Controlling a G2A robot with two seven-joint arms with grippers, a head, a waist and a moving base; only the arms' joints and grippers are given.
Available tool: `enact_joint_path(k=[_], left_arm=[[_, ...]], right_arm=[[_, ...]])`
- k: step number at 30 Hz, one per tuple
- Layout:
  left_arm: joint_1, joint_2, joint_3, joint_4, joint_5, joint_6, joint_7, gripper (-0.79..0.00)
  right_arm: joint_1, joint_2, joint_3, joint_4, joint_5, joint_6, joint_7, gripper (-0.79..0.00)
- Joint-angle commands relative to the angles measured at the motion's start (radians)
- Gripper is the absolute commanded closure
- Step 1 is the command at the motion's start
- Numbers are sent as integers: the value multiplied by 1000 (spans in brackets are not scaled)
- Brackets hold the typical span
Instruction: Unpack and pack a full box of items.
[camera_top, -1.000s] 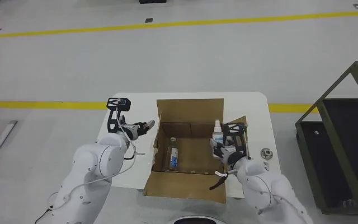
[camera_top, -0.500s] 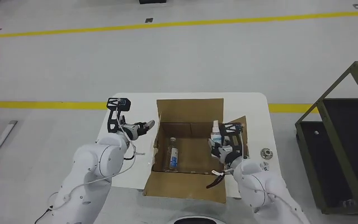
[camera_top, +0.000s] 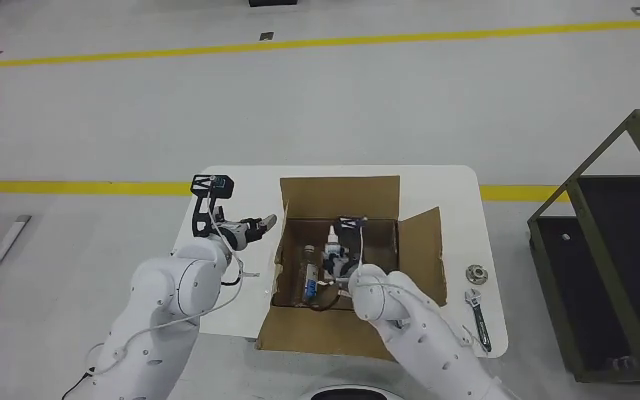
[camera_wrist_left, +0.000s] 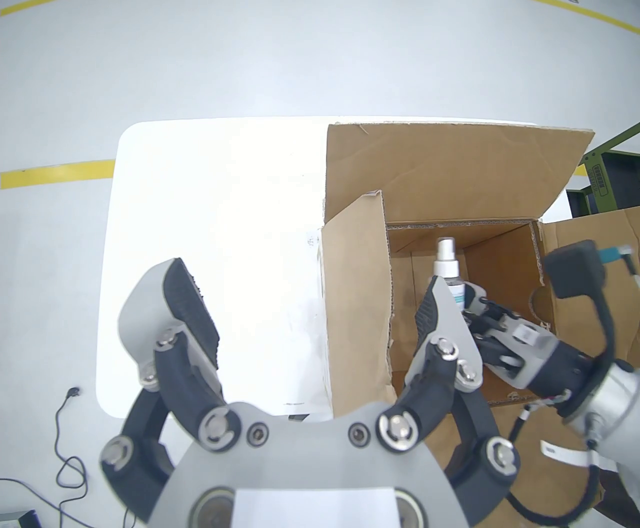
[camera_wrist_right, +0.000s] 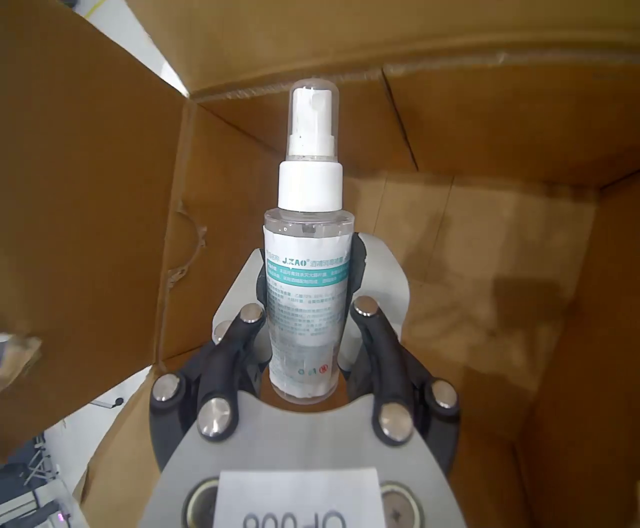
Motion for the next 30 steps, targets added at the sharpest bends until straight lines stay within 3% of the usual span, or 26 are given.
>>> enact_joint_path(k=[1, 12, 24, 26, 30], left_arm=[[0, 0, 0, 0, 0, 0, 0, -785], [0, 0, 0, 0, 0, 0, 0, -785], [0, 0, 0, 0, 0, 0, 0, -785], [0, 0, 0, 0, 0, 0, 0, -785], [0, 0, 0, 0, 0, 0, 0, -785]], right_arm=[[25, -17, -22, 81, 45, 12, -25, 0], [138, -95, -95, 357, 181, 40, -81, 0], [213, -163, -158, 540, 220, 62, -128, 0], [221, -172, -163, 560, 225, 62, -135, -151], [233, -188, -170, 596, 231, 58, -147, -234]])
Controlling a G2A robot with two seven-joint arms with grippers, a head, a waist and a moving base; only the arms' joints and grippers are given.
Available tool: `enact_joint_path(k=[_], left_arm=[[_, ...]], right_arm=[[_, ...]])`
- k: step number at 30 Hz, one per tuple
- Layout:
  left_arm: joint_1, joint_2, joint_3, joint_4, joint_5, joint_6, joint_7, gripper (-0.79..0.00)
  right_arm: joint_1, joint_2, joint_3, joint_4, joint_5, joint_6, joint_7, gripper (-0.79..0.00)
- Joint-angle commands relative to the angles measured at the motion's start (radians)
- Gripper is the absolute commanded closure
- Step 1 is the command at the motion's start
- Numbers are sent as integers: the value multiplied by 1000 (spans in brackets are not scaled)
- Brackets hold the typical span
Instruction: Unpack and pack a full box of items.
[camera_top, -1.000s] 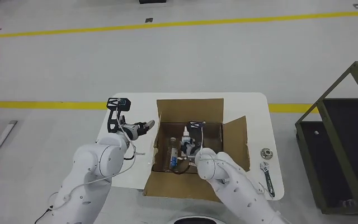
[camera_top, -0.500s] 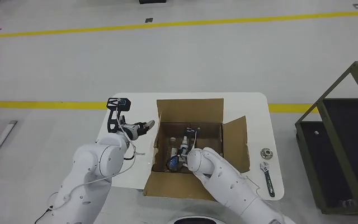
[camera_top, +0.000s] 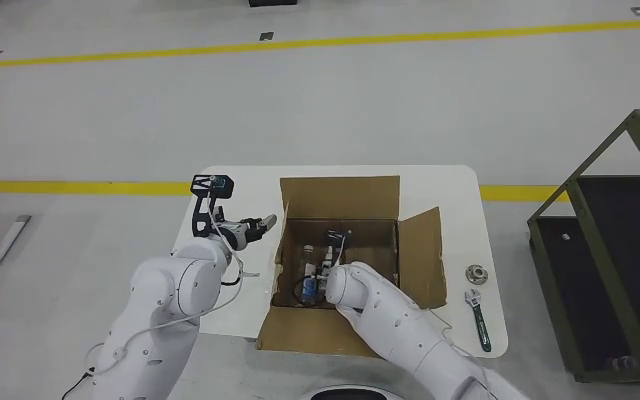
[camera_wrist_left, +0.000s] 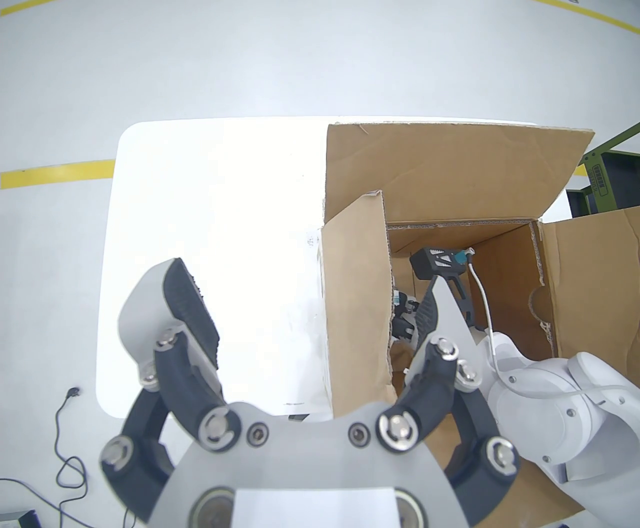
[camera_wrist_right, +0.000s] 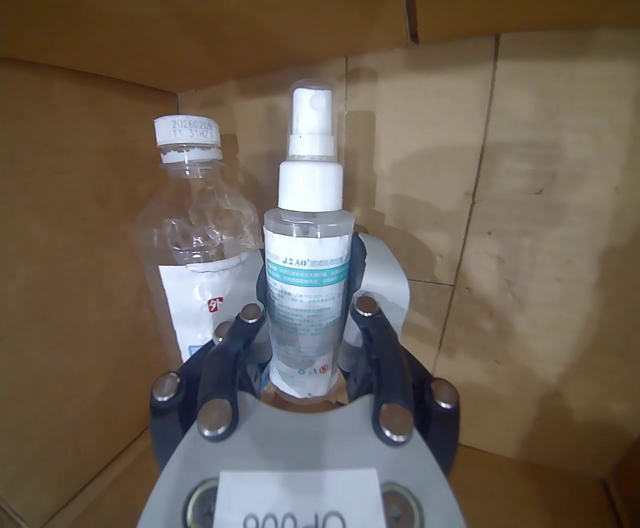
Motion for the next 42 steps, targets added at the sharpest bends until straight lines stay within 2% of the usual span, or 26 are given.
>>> enact_joint_path(k=[1, 2, 8, 12, 16, 21, 22, 24, 26, 27, 29, 33, 36, 38, 42], left_arm=[[0, 0, 0, 0, 0, 0, 0, -785], [0, 0, 0, 0, 0, 0, 0, -785], [0, 0, 0, 0, 0, 0, 0, -785], [0, 0, 0, 0, 0, 0, 0, -785], [0, 0, 0, 0, 0, 0, 0, -785], [0, 0, 0, 0, 0, 0, 0, -785], [0, 0, 0, 0, 0, 0, 0, -785], [0, 0, 0, 0, 0, 0, 0, -785], [0, 0, 0, 0, 0, 0, 0, -785], [0, 0, 0, 0, 0, 0, 0, -785], [0, 0, 0, 0, 0, 0, 0, -785], [0, 0, 0, 0, 0, 0, 0, -785], [0, 0, 0, 0, 0, 0, 0, -785], [0, 0, 0, 0, 0, 0, 0, -785], [0, 0, 0, 0, 0, 0, 0, -785]], right_arm=[[6, -7, -2, 16, 2, -2, -5, -274], [9, -10, -2, 22, 3, -3, -6, -302], [25, -24, -3, 49, 2, -17, -7, -336], [30, -30, -1, 58, -5, -25, -3, -400], [31, -34, 4, 64, -11, -30, -5, -388], [17, -29, 21, -7, -37, -41, -31, -446], [10, -24, 29, -40, -51, -41, -36, -388], [-13, -8, 47, -131, -101, -32, -49, -360], [-55, 17, 77, -239, -164, -5, -40, -212], [-81, 32, 100, -307, -197, 4, -33, -95], [-143, 64, 149, -453, -281, 19, -3, 0], [-298, 131, 281, -776, -454, -14, 108, 0], [-427, 174, 400, -1002, -583, -111, 154, 0], [-508, 195, 484, -1101, -658, -166, 164, 0], [-625, 221, 627, -1215, -696, -265, 189, 0]])
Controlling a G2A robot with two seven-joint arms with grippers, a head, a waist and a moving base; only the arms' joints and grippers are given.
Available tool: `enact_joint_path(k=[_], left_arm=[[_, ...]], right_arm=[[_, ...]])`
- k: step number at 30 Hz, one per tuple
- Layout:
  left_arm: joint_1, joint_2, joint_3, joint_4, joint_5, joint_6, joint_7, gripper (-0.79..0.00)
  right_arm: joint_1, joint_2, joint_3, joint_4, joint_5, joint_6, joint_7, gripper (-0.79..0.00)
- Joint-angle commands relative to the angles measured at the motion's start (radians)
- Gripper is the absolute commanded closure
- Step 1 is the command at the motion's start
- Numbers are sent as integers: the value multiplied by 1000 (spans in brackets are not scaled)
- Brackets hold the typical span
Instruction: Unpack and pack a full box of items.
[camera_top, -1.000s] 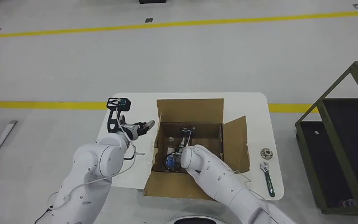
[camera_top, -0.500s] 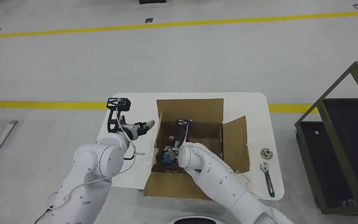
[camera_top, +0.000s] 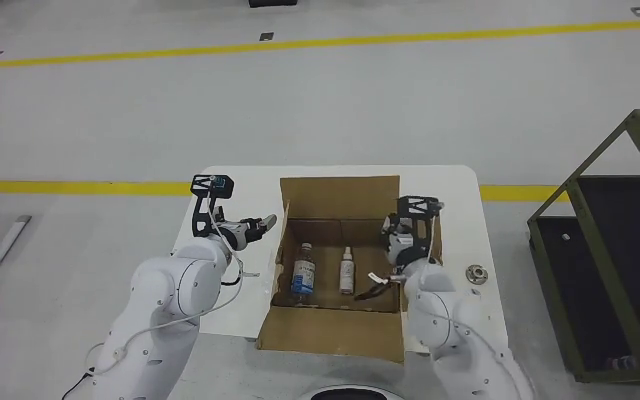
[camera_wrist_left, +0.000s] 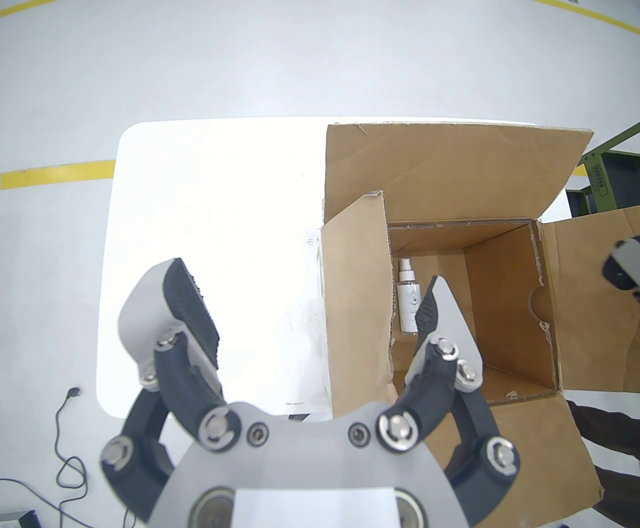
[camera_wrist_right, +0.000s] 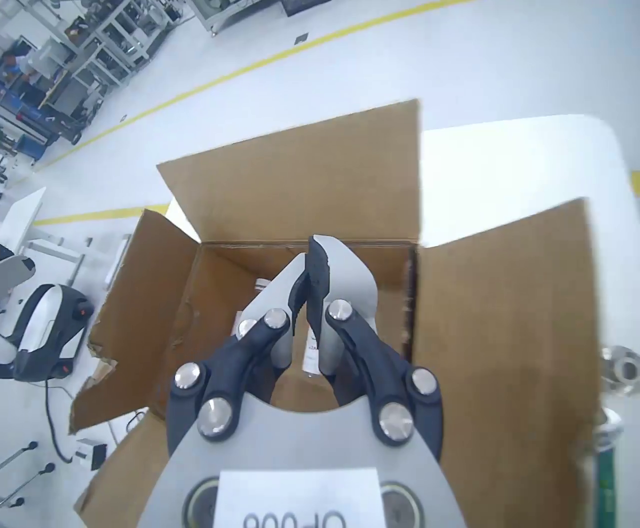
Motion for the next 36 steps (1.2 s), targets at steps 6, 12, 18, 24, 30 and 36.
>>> enact_joint_path(k=[6, 12, 18, 24, 30, 36], left_arm=[[0, 0, 0, 0, 0, 0, 0, -785], [0, 0, 0, 0, 0, 0, 0, -785], [0, 0, 0, 0, 0, 0, 0, -785], [0, 0, 0, 0, 0, 0, 0, -785], [0, 0, 0, 0, 0, 0, 0, -785], [0, 0, 0, 0, 0, 0, 0, -785]], right_arm=[[-188, 32, 211, -146, -125, -133, 57, 0], [-301, 48, 332, -165, -238, -195, 138, 0], [-331, 49, 351, -157, -273, -190, 170, 0], [-331, 49, 351, -157, -273, -190, 170, 0], [-309, 51, 339, -82, -299, -214, 185, 0], [-170, 67, 429, 73, -328, -332, 353, 0]])
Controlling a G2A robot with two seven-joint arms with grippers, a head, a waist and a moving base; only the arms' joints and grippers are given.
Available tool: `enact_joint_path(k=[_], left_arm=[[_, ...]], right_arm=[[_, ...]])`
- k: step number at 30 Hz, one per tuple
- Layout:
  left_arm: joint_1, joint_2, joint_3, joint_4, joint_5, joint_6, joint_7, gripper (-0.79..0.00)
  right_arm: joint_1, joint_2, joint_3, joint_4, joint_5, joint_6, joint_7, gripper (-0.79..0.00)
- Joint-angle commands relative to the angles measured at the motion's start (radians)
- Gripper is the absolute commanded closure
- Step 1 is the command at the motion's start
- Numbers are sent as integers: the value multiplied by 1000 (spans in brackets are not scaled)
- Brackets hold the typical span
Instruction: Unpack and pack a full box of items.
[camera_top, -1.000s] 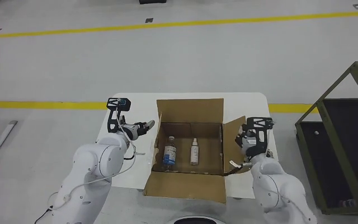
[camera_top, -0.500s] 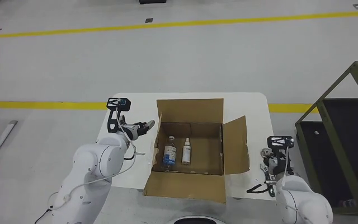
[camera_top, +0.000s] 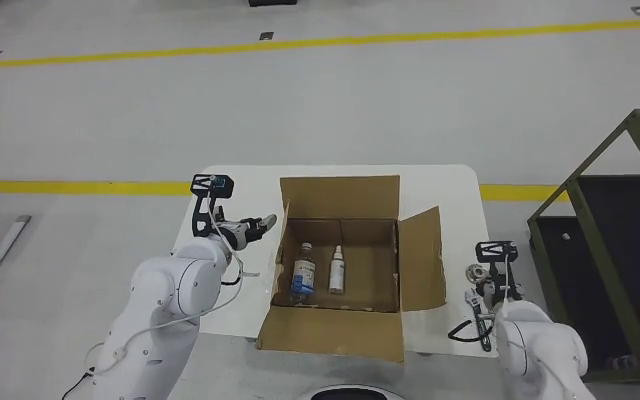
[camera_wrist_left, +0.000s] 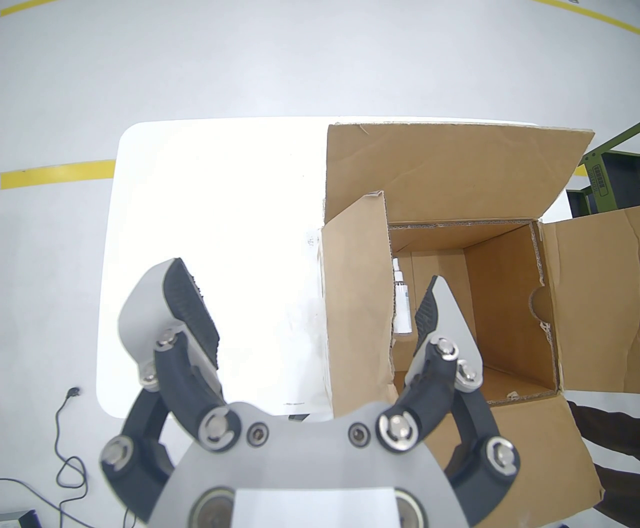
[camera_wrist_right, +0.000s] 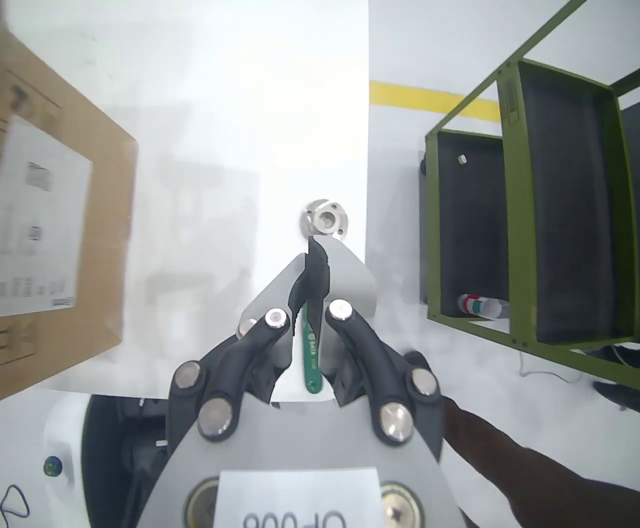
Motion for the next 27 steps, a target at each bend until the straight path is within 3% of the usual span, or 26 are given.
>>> enact_joint_path(k=[1, 4, 6, 12, 17, 24, 25, 26, 27], left_arm=[[0, 0, 0, 0, 0, 0, 0, -785], [0, 0, 0, 0, 0, 0, 0, -785], [0, 0, 0, 0, 0, 0, 0, -785], [0, 0, 0, 0, 0, 0, 0, -785], [0, 0, 0, 0, 0, 0, 0, -785], [0, 0, 0, 0, 0, 0, 0, -785], [0, 0, 0, 0, 0, 0, 0, -785], [0, 0, 0, 0, 0, 0, 0, -785], [0, 0, 0, 0, 0, 0, 0, -785]], right_arm=[[41, 6, 37, 45, 22, -62, 56, 0], [100, 21, 85, 117, 3, -181, 162, 0], [144, 25, 114, 172, 17, -180, 249, 0], [211, 38, 121, 254, 115, -333, 392, 0], [224, 45, 111, 283, 188, -404, 452, 0], [205, 53, 68, 282, 244, -396, 466, 0], [200, 54, 64, 278, 251, -394, 468, -12], [196, 55, 62, 274, 256, -391, 471, -80], [190, 56, 60, 270, 258, -388, 471, -259]])
